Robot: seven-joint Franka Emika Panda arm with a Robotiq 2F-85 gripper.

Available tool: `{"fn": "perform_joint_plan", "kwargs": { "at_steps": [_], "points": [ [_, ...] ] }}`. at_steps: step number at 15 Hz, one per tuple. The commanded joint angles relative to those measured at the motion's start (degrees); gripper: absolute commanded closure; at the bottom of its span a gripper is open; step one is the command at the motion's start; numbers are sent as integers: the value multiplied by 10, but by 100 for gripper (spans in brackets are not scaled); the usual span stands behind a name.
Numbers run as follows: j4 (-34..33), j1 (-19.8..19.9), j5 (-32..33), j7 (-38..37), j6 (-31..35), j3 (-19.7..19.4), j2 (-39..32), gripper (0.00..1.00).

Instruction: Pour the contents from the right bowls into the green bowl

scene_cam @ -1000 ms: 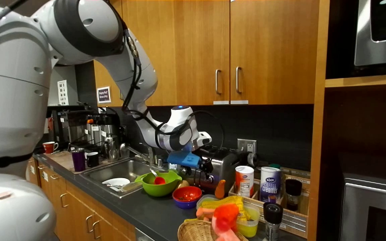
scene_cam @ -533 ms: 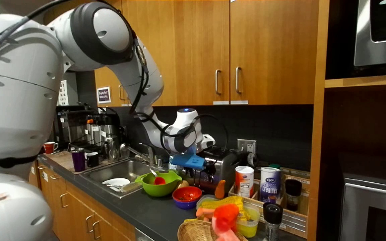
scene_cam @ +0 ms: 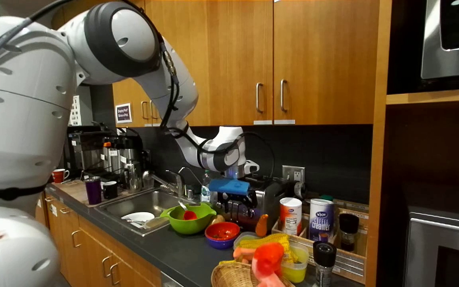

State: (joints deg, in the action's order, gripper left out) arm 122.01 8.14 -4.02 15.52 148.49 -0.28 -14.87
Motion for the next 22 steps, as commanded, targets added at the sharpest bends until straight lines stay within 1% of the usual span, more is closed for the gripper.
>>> {"fn": "perform_joint_plan", "kwargs": {
  "at_steps": [1, 10, 11, 16, 19, 22],
  "points": [
    [-5, -3, -1, 3, -11, -3, 0, 0],
    [-10, -3, -1, 8, -19, -3, 0, 0],
    [-13, 0, -11, 16, -24, 1, -1, 0],
    [-8, -3, -12, 10, -59, 2, 4, 0],
    [-4, -3, -22, 13, -45, 6, -2, 0],
    [-6, -2, -46, 20, -24, 14, -14, 0]
  ]
}}
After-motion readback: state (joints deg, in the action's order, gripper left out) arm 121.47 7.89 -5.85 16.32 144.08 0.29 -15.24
